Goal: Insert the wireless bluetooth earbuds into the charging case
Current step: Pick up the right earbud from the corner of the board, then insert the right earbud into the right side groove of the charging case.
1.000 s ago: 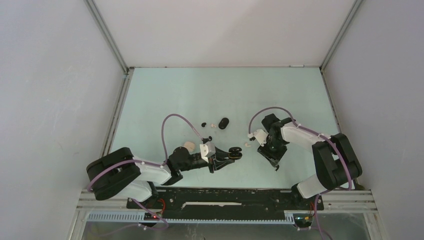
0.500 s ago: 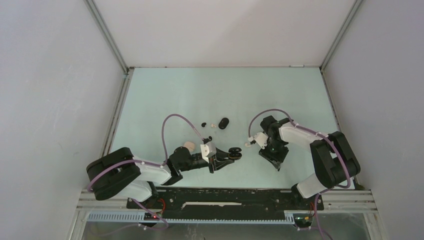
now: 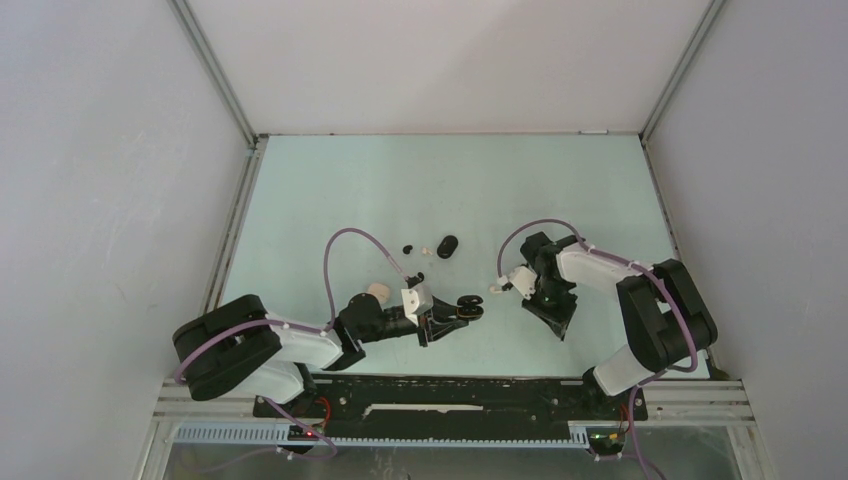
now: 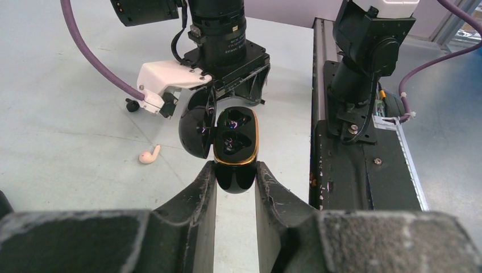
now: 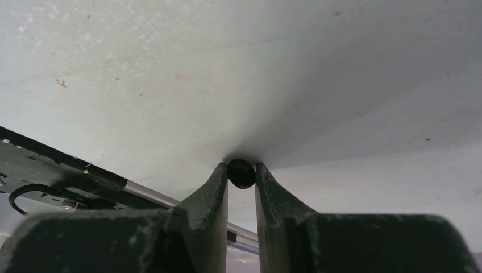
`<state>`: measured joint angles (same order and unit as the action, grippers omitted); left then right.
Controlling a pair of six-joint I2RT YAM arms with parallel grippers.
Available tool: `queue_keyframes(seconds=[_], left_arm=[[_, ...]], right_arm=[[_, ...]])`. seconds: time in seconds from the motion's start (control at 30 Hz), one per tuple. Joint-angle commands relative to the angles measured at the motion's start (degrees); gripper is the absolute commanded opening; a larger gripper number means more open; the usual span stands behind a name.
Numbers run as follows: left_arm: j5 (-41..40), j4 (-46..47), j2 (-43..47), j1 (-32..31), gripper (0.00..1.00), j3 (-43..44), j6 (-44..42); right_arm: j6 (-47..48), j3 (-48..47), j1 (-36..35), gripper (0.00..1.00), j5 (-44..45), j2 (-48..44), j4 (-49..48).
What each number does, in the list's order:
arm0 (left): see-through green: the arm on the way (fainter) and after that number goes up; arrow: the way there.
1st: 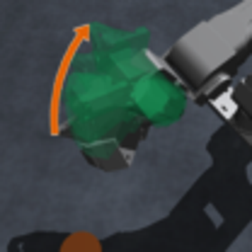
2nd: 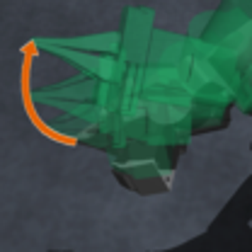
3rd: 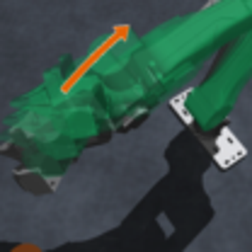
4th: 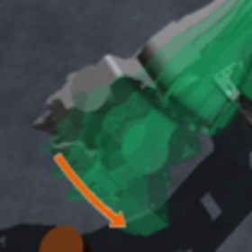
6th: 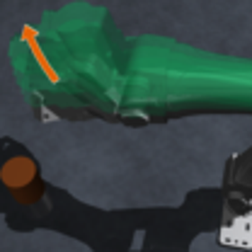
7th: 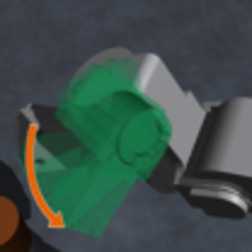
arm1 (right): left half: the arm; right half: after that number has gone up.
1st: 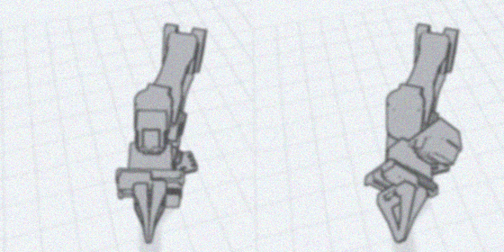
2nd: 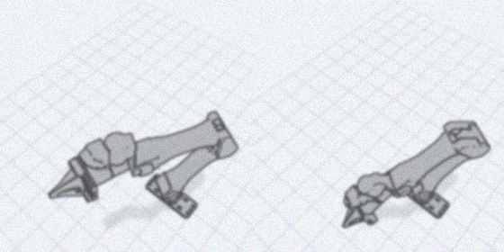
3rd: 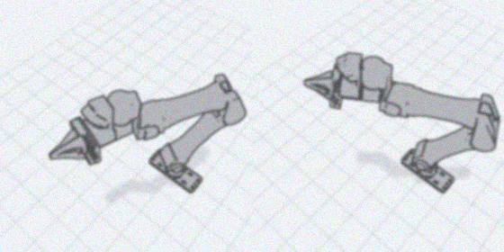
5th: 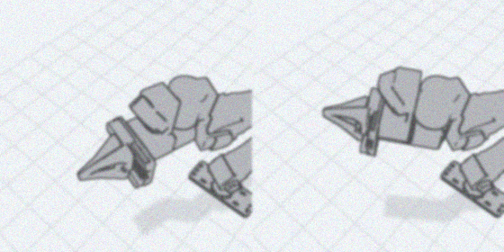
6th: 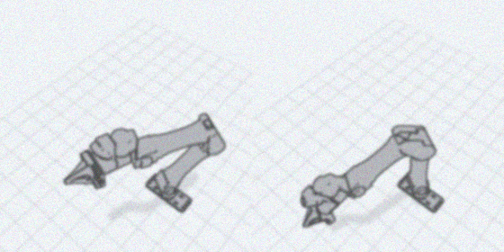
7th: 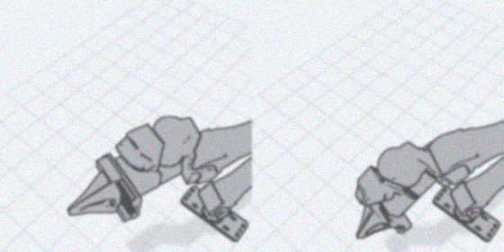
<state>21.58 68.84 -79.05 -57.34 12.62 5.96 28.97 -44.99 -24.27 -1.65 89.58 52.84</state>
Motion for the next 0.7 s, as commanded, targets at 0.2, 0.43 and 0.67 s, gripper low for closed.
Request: queue_keyframes(seconds=[0.2,0.43,0.67], left_arm=[[-0.9,1.1,0.0,0.3,0.0,2.2,-0.7],[-2.0,1.4,-1.1,0.3,0.0,2.8,0.8],[-5.6,3.2,-3.8,0.3,0.0,3.9,3.6]], right_arm=[[2.3,-7.6,0.5,0.0,-5.0,-10.9,1.5],[10.6,-16.5,0.7,0.0,-1.8,-17.4,-2.7],[20.6,-26.3,-0.9,0.0,-0.6,-19.2,-9.0]])
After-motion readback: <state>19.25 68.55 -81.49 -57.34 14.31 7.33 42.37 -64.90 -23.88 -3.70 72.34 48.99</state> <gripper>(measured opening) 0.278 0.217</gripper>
